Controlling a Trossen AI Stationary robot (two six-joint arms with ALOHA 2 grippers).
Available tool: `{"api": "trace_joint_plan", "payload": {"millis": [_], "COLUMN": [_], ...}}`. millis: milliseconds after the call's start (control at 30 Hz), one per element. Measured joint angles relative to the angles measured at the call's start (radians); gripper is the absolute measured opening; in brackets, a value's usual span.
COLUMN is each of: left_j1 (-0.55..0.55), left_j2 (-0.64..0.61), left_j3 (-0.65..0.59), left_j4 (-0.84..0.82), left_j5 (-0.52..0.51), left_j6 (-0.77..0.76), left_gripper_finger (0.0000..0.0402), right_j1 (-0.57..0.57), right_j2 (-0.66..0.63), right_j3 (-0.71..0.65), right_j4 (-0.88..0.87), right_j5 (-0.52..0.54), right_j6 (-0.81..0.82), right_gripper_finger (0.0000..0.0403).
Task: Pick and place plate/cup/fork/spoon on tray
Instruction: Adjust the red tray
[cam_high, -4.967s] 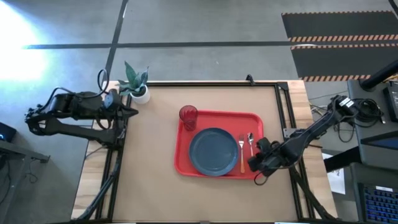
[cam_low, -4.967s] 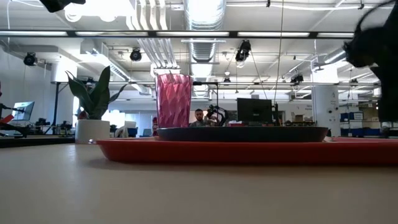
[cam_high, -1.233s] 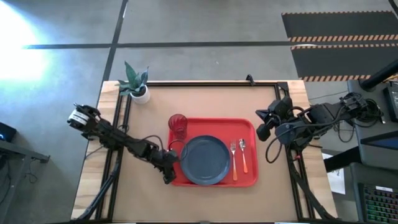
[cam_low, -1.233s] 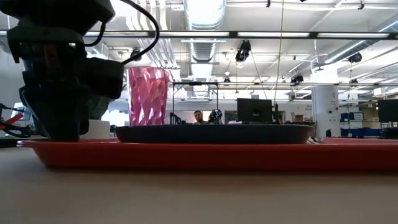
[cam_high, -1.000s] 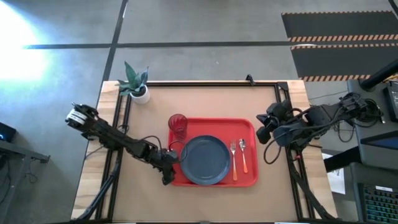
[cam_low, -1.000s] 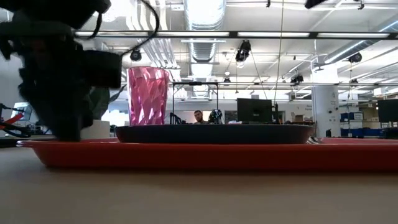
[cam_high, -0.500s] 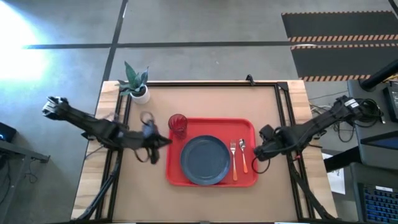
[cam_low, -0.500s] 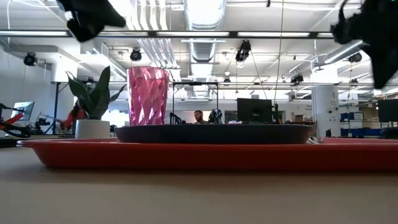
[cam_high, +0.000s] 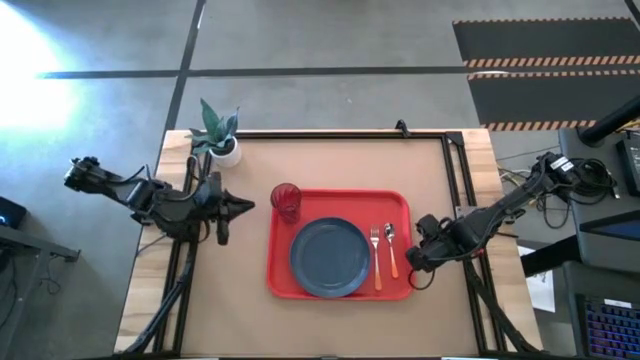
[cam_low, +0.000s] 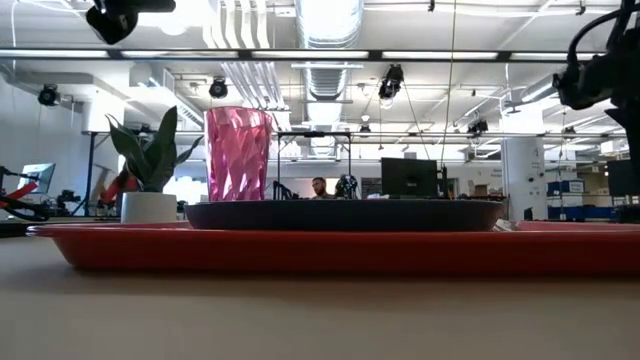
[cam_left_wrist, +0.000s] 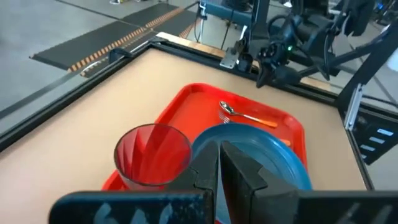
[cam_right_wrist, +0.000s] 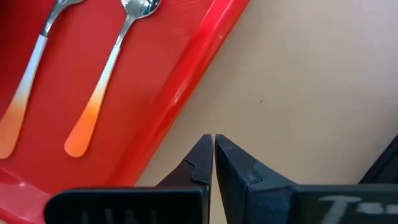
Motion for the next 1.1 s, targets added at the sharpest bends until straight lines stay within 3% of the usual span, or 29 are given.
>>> {"api": "trace_joint_plan", "payload": {"millis": [300,1100], "left_j1": [0.0,0.0], "left_j2": [0.002,-0.025], "left_j3": [0.0,-0.001], "left_j4": [-0.056,-0.065], "left_j5": [-0.001,0.001], "left_j6": [-0.003,-0.005], "left_gripper_finger": [0.0,0.0], "right_j1": [0.0,-0.002], "right_j2": [0.041,0.159], "right_j3": [-0.021,-0.023], "right_j4": [0.104,0.144], "right_j5": [0.043,0.007], "right_j6": [0.01,0.017], "right_gripper_finger": [0.0008,0.0008]}}
